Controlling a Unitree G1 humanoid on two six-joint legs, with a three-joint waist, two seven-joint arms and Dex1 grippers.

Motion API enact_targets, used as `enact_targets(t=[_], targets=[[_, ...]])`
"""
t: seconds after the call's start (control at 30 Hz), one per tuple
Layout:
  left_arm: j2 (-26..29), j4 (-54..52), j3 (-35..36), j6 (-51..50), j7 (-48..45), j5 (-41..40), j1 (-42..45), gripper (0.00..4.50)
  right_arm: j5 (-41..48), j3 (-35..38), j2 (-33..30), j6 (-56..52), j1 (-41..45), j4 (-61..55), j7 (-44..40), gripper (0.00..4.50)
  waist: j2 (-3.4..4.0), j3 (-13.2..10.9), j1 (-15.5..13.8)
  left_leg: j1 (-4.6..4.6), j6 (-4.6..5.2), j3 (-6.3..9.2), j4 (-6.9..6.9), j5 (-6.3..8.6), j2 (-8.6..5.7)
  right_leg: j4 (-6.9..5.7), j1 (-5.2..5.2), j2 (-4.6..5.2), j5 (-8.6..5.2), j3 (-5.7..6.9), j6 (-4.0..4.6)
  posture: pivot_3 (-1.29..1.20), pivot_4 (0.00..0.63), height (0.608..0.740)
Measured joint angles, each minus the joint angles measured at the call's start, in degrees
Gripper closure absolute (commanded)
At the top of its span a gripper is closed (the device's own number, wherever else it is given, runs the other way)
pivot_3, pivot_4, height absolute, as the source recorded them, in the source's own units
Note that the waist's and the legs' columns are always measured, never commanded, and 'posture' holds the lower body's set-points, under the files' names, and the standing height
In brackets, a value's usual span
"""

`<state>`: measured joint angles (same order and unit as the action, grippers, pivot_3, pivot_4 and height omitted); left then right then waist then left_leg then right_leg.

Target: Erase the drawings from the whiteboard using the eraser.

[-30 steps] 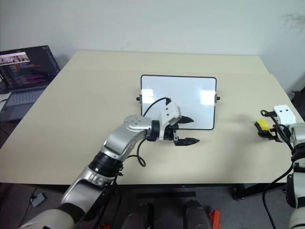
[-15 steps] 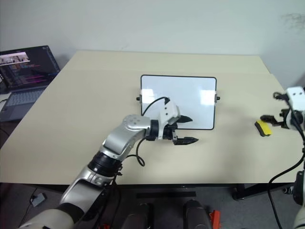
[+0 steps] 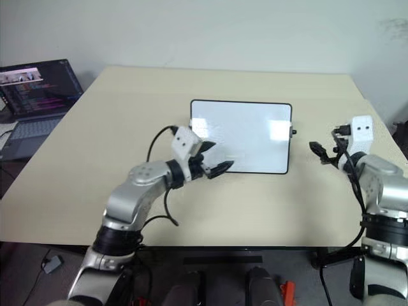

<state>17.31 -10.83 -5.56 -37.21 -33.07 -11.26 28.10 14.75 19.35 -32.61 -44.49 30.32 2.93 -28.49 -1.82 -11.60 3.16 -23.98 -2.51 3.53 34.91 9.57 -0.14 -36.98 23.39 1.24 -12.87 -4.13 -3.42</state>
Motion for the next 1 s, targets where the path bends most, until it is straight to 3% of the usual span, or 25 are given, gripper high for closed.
enact_targets(t=[0.17, 0.37, 0.73, 1.0], targets=[[-0.7, -6.2, 8.9, -1.5, 6.5, -2.4, -5.5, 0.0, 1.2, 0.7, 5.7, 4.4, -2.8, -1.7, 3.9, 0.02, -0.01, 0.0, 0.0, 0.09, 0.02, -0.01, 0.04, -0.02, 0.03, -0.04, -0.04, -0.02, -0.14, 0.0, 0.33, 0.0, 0.15, 0.74], [-2.2, -6.2, 13.9, 1.3, 12.2, -2.6, -7.7, 0.0, 2.3, 1.0, 10.2, 12.6, -5.2, -0.3, 5.4, 0.02, -0.02, 0.0, 0.0, 0.08, 0.03, -0.01, 0.04, -0.03, 0.01, 0.01, -0.09, -0.02, -0.14, 0.01, 0.34, 0.0, 0.15, 0.74], [-5.0, 6.1, 14.9, 15.3, 18.5, 0.3, -9.9, 0.0, 1.5, -2.5, 14.3, 25.1, -11.4, 1.5, 7.3, 0.02, -0.03, 0.0, 0.0, 0.13, 0.03, -0.03, 0.02, -0.03, 0.04, -0.01, -0.09, -0.03, -0.14, 0.0, 0.35, 0.0, 0.15, 0.74], [-5.3, 13.5, 16.8, 20.2, 21.8, 0.9, -10.6, 0.0, 2.5, -2.0, 17.4, 27.8, -14.0, 2.6, 10.0, 0.02, -0.03, 0.0, -0.1, 0.11, 0.03, -0.02, 0.01, -0.03, 0.03, 0.0, -0.09, -0.02, -0.15, 0.01, 0.36, 0.0, 0.15, 0.74]])
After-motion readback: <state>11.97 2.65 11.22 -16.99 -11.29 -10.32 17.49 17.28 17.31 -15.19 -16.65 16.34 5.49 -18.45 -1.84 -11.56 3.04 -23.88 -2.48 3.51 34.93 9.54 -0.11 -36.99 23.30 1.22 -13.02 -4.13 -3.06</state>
